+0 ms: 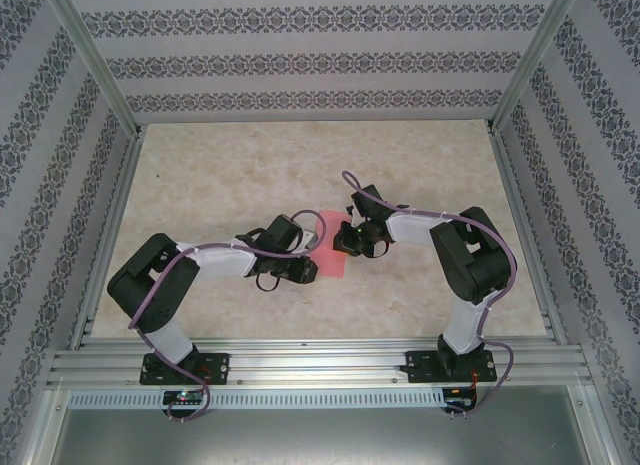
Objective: Fold a paper plane with a square sheet of paper (fold left side to right side)
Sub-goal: Fold the triangle a second time at the center of the table.
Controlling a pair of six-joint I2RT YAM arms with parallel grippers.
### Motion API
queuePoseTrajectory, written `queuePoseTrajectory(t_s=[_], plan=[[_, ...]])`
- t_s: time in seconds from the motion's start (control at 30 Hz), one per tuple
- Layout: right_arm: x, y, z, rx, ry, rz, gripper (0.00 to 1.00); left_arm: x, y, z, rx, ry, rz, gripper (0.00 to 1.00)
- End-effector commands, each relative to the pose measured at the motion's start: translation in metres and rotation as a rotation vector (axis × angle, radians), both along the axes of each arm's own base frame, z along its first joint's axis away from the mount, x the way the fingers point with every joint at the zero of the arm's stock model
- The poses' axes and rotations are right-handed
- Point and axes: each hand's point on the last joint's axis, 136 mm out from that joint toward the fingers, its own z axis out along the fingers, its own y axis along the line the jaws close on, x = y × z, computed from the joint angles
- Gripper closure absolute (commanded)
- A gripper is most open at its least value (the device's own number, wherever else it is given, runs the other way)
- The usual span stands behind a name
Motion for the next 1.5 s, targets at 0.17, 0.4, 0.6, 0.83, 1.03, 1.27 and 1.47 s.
queuePoseTrajectory(t_s=[0.17, 0.4, 0.6, 0.83, 1.03, 1.27, 1.47], plan=[[-0.015, -0.024, -0.03, -0.121, 0.068, -0.016, 0.9, -0.021, 0.033, -0.01, 0.107, 0.1, 0.067, 0.72], [-0.013, -0.021, -0.026, -0.112, 0.059, -0.01, 0.9, 0.009, 0.002, 0.039, -0.018, 0.017, 0.051, 0.72], [-0.01, -0.018, -0.022, -0.104, 0.049, -0.007, 0.9, 0.026, -0.018, 0.038, -0.06, 0.021, 0.042, 0.72], [-0.006, -0.013, -0.013, -0.079, 0.031, 0.002, 0.9, 0.031, -0.019, 0.01, -0.017, 0.053, 0.047, 0.72], [-0.001, -0.006, 0.011, -0.034, -0.022, 0.021, 0.9, 0.022, -0.01, -0.009, 0.024, 0.087, 0.042, 0.72], [-0.009, 0.006, 0.031, 0.009, -0.049, 0.061, 0.9, 0.015, -0.004, -0.016, 0.051, 0.102, 0.032, 0.72], [-0.015, 0.027, 0.027, 0.044, -0.022, 0.099, 0.9, 0.016, -0.002, -0.017, 0.063, 0.098, 0.031, 0.73]])
